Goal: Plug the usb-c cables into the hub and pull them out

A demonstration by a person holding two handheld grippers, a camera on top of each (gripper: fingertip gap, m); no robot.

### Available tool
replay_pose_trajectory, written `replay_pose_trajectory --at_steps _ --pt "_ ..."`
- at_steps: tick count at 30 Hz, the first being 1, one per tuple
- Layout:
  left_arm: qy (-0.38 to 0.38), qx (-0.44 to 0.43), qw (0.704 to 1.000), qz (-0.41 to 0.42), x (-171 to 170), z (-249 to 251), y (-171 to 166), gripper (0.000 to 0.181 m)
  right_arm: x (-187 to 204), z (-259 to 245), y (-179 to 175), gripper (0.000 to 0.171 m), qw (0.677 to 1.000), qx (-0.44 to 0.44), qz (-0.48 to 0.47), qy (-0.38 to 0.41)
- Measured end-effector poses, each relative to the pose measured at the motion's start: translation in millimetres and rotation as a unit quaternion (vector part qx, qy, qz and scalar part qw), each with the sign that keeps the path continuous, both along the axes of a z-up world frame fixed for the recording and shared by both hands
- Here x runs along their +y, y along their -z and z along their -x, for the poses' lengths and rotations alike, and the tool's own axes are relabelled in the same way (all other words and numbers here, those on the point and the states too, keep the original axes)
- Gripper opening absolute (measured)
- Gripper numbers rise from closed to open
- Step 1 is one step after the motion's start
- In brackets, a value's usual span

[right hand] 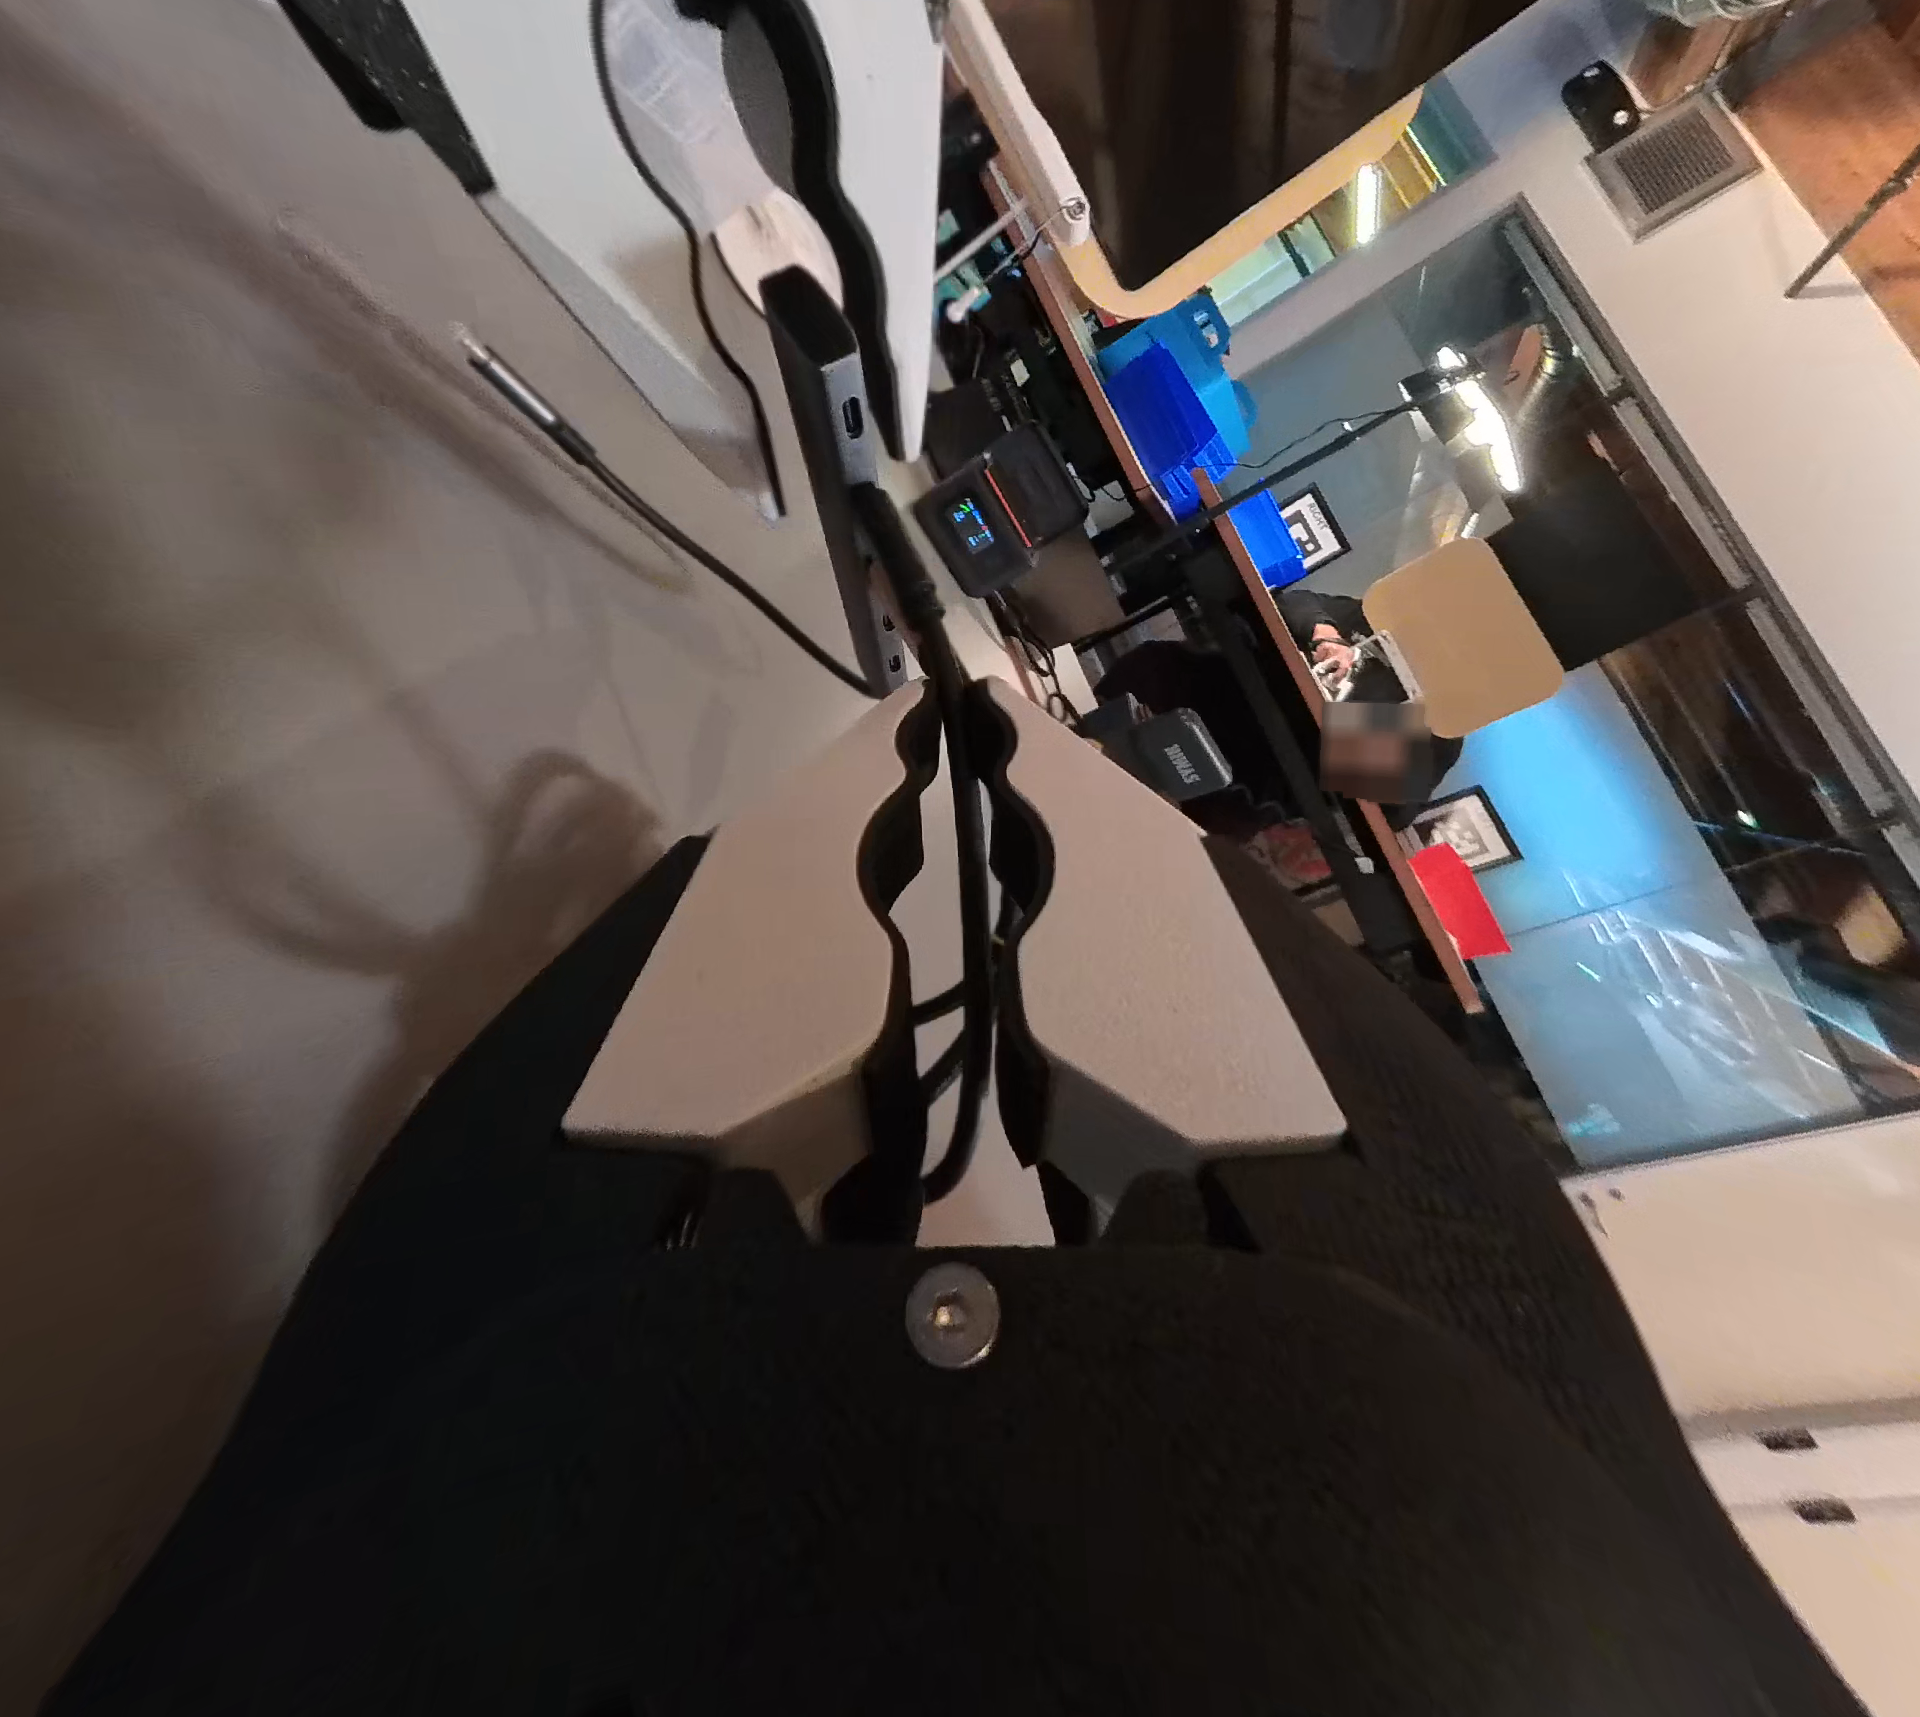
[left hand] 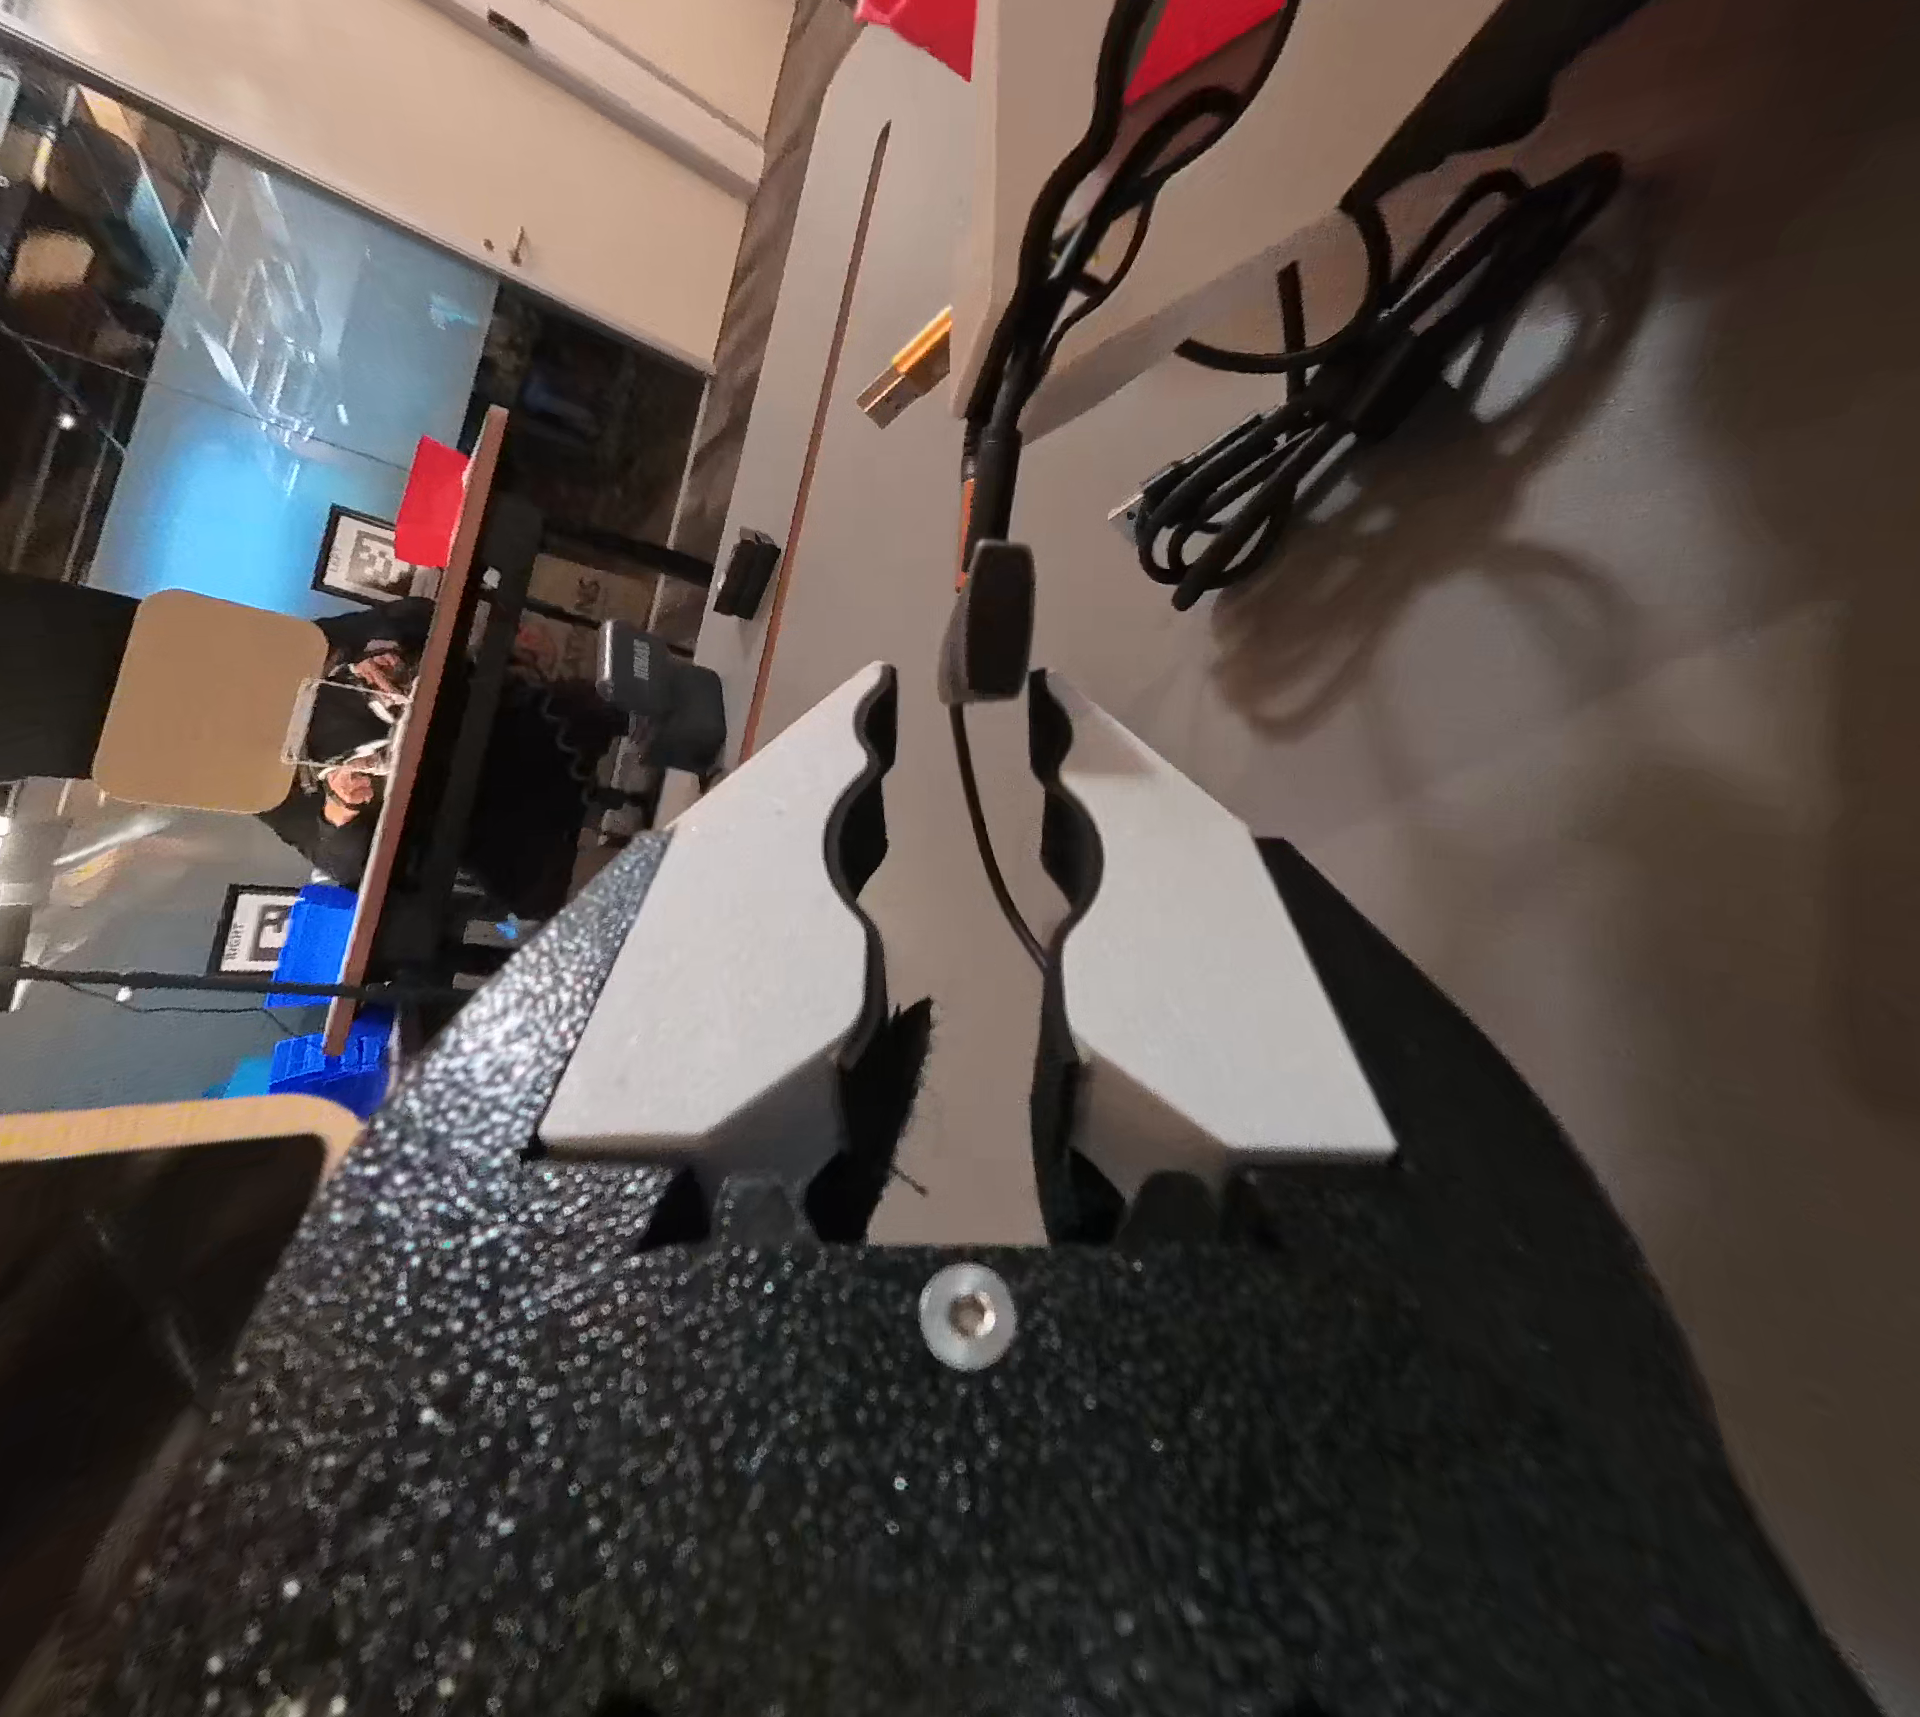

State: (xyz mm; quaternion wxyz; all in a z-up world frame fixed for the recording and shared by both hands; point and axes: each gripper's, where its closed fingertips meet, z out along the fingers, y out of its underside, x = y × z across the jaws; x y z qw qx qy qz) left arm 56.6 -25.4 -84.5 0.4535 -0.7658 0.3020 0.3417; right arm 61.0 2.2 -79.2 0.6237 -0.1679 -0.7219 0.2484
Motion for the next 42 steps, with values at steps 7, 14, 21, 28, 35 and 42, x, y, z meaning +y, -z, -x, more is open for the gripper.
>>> replay_pose_trajectory --at_steps 7,14,21,28,35,42 --pt "0.010 0.018 1.000 -0.004 2 -2 14 0.007 -1 2 10 0.005 1.000 -0.020 0.004 -0.007" --pt "0.003 0.042 0.999 0.000 3 4 23 0.007 -22 0 27 0.035 0.996 -0.020 -0.078 -0.030" --pt "0.020 0.090 0.996 0.016 1 1 31 0.007 -33 2 30 0.023 0.992 -0.003 -0.119 -0.044" --pt "0.039 0.058 0.998 -0.010 2 -9 39 0.024 -39 5 32 0.007 0.990 -0.010 -0.132 -0.045" --pt "0.031 0.066 0.997 -0.002 3 -7 44 0.008 -42 5 42 0.006 0.988 -0.046 -0.138 -0.048" --pt "0.011 0.072 0.997 0.000 -2 -9 51 0.009 -46 3 47 0.006 0.983 -0.054 -0.173 -0.020"
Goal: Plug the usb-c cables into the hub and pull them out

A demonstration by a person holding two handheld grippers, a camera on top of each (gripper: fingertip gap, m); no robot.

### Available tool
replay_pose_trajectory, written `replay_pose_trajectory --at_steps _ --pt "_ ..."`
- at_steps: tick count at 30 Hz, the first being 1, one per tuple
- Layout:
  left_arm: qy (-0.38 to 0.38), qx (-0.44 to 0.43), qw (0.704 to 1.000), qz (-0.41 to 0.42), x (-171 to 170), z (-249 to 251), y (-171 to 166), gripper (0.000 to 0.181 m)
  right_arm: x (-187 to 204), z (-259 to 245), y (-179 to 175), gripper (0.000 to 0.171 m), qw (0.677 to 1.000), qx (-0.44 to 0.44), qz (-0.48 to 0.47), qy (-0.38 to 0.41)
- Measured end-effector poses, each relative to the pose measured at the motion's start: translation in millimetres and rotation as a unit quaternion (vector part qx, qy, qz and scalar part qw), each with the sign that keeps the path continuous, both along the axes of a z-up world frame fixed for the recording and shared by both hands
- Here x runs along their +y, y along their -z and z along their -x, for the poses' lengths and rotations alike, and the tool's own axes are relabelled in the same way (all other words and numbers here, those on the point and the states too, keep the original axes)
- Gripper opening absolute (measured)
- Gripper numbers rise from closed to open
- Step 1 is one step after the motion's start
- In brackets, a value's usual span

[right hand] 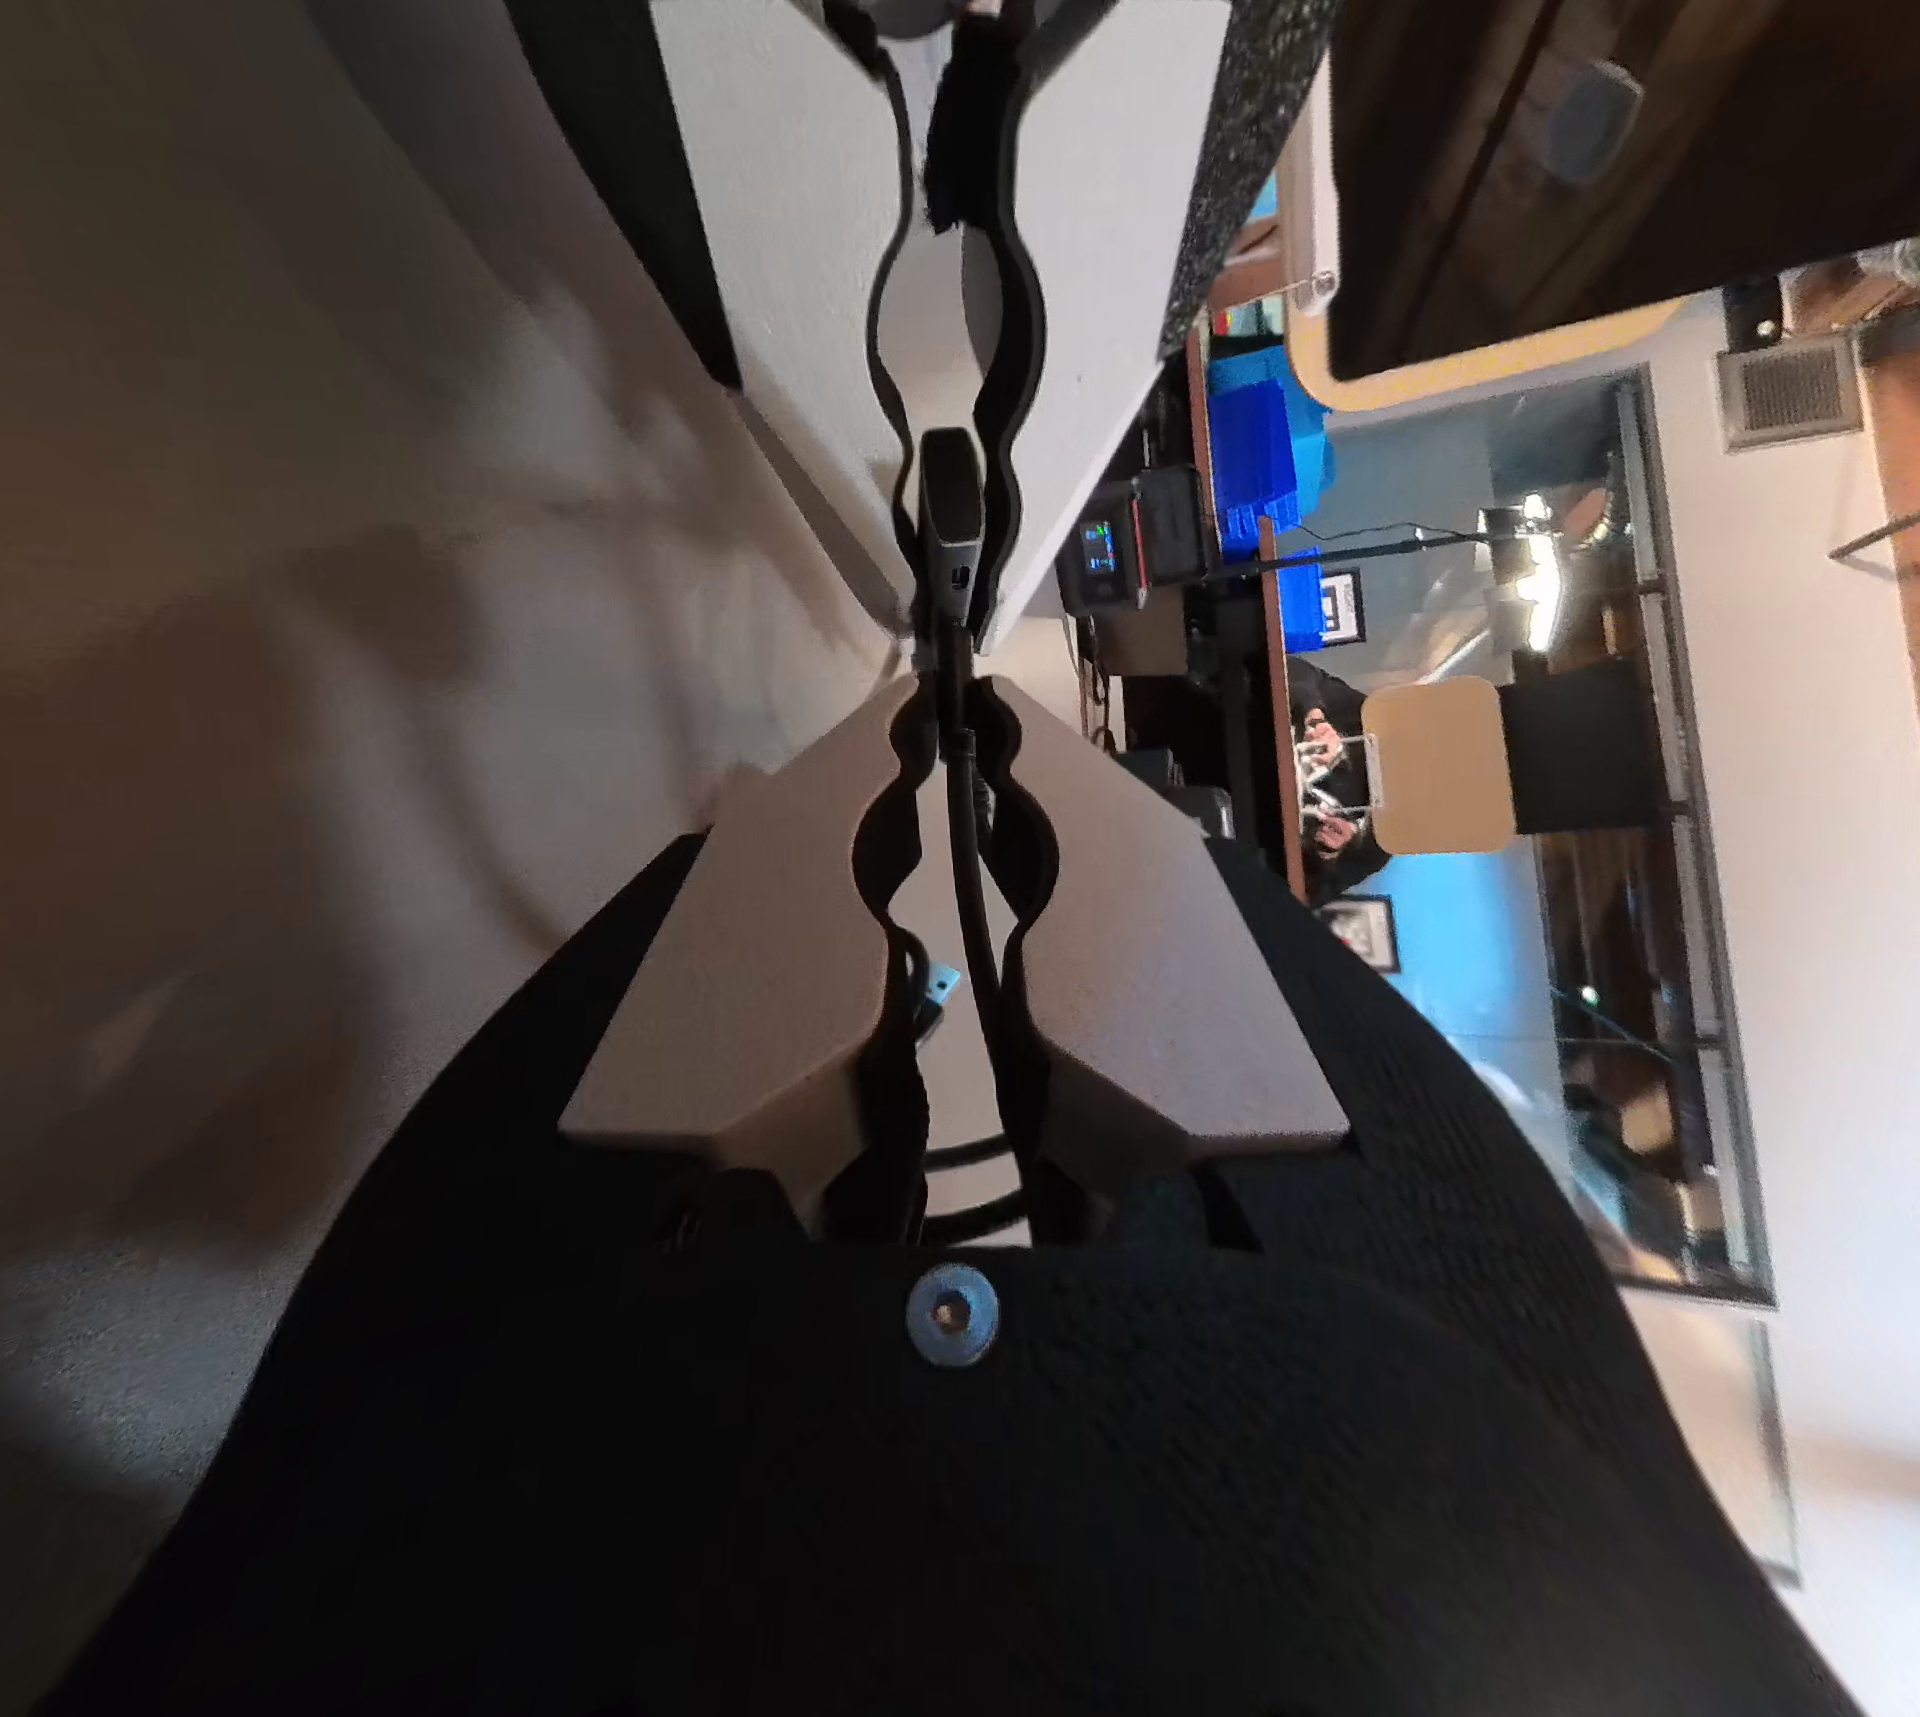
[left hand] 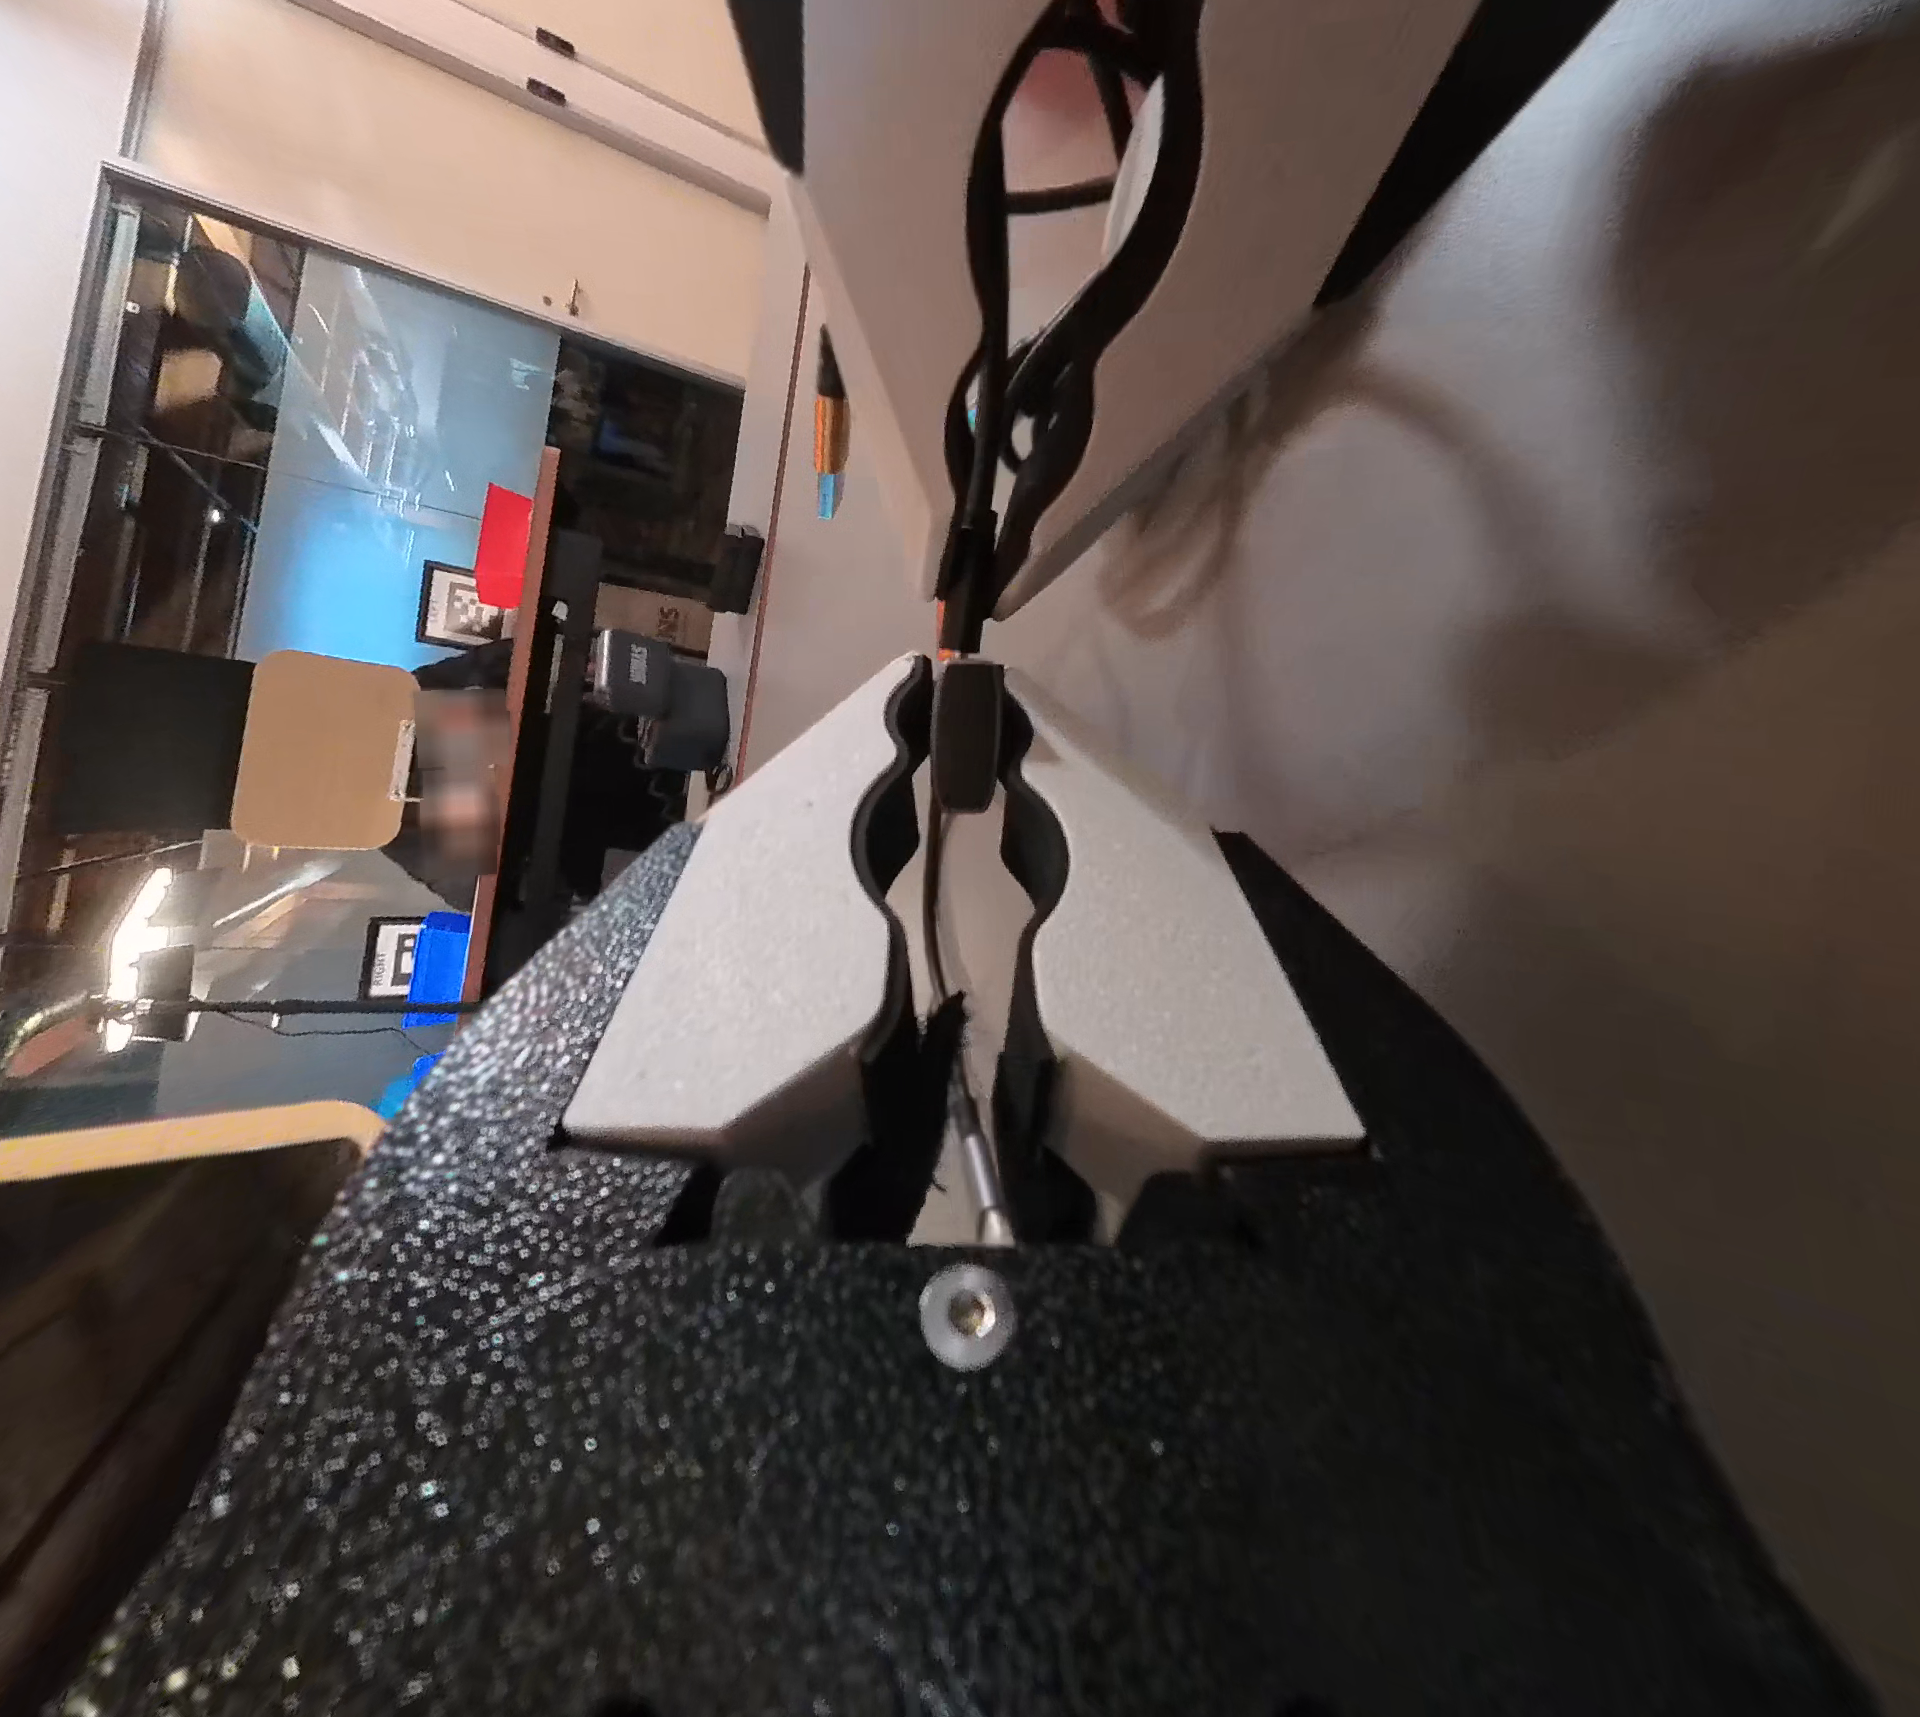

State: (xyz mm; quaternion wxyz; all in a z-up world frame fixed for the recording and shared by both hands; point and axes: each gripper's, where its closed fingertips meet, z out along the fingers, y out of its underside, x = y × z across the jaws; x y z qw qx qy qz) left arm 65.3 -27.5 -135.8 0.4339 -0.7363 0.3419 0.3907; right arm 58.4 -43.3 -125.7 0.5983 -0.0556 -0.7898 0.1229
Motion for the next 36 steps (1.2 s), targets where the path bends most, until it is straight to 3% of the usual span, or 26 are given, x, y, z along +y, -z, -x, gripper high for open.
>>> replay_pose_trajectory --at_steps 5,7,9,12,19,23,26,28,33,36 --pt "0.008 -0.020 1.000 -0.020 -8 -7 -33 0.008 2 -16 -38 0.005 1.000 -0.005 0.012 0.020" --pt "-0.090 0.011 0.996 -0.015 -35 44 -42 0.008 42 -29 -62 0.006 0.997 0.008 0.002 0.077" --pt "-0.056 -0.089 0.992 -0.071 -41 39 -62 0.008 52 -46 -80 0.006 0.995 0.000 0.081 0.066" --pt "-0.023 -0.047 0.993 -0.103 -23 16 -85 0.008 56 -53 -116 0.006 0.989 0.036 0.131 0.061" --pt "-0.044 0.012 0.988 -0.148 -8 32 -69 0.008 117 -94 -254 0.005 0.953 0.163 0.238 0.095" --pt "-0.040 0.001 0.990 -0.132 -4 32 -54 0.008 155 -125 -289 0.006 0.945 0.206 0.214 0.139" --pt "-0.041 -0.007 0.991 -0.125 -4 34 -47 0.008 181 -135 -280 0.005 0.938 0.192 0.235 0.169" --pt "-0.047 -0.022 0.991 -0.125 -5 36 -45 0.008 200 -137 -255 0.005 0.934 0.170 0.243 0.199" --pt "-0.049 -0.047 0.990 -0.122 -3 40 -40 0.008 232 -137 -161 0.006 0.940 0.091 0.216 0.249" --pt "-0.047 -0.057 0.990 -0.118 -1 40 -36 0.008 243 -141 -94 0.006 0.938 -0.022 0.187 0.292"
